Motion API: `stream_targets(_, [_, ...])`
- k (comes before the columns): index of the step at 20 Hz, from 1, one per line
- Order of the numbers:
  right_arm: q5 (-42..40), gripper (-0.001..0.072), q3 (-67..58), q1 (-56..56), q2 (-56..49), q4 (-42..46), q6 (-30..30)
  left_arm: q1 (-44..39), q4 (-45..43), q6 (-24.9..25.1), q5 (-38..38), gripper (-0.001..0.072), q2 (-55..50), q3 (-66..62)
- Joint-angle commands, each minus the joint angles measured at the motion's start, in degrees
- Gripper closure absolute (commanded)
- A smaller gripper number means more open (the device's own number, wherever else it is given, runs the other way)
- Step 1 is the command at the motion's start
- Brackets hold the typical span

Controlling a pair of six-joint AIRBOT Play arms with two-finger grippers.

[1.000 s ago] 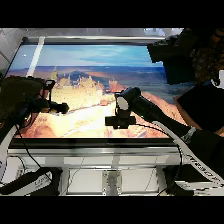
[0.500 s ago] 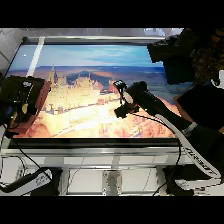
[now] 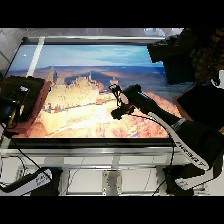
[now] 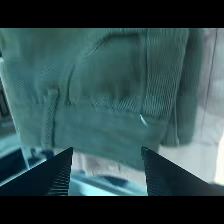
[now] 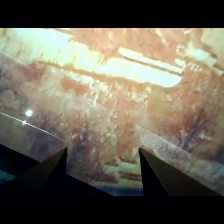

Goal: Fold the clothes and pants, and hang the long-sleeved shirts on hangers.

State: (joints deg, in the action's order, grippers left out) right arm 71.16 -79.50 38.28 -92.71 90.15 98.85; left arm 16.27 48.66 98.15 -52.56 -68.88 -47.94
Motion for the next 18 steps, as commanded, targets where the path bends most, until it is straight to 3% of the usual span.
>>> stream_targets(1, [-0.55, 0.0211, -0.04, -0.04, -0.5, -0.83, -1.11, -0.11, 5.29, 4.48, -5.18, 0.0209, -0.02, 0.02])
stream_targets(4, [-0.52, 0.0211, -0.04, -0.04, -0.5, -0.98, -1.11, -0.11, 7.34, 9.35, -5.92, 0.021, -0.04, 0.09])
stream_targets(9, [-0.31, 0.0211, -0.04, -0.04, -0.5, -3.23, -1.11, -0.04, 2.82, 10.27, -4.33, 0.0225, -3.08, 0.11])
stream_targets(11, [-0.24, 0.0211, -0.04, -0.04, -0.5, -3.78, -1.09, -0.26, -0.33, 8.46, -2.84, 0.0263, -5.25, 0.11])
stream_targets(13, [-0.28, 0.0211, -0.04, -0.04, -0.5, -4.79, -1.09, -1.4, -5.22, 5.07, -1.81, 0.0384, -6.16, 0.11])
stream_targets(15, [-0.28, 0.0211, -0.04, -0.04, -0.5, -5.73, -1.11, -3.02, -9.86, 1.62, -0.85, 0.0384, -6.05, 0.07])
stream_targets(18, [-0.35, 0.0211, -0.04, -0.04, -0.5, -5.97, -1.09, -4.87, -10.91, 0.81, 1.27, 0.0387, -6.14, 0.07])
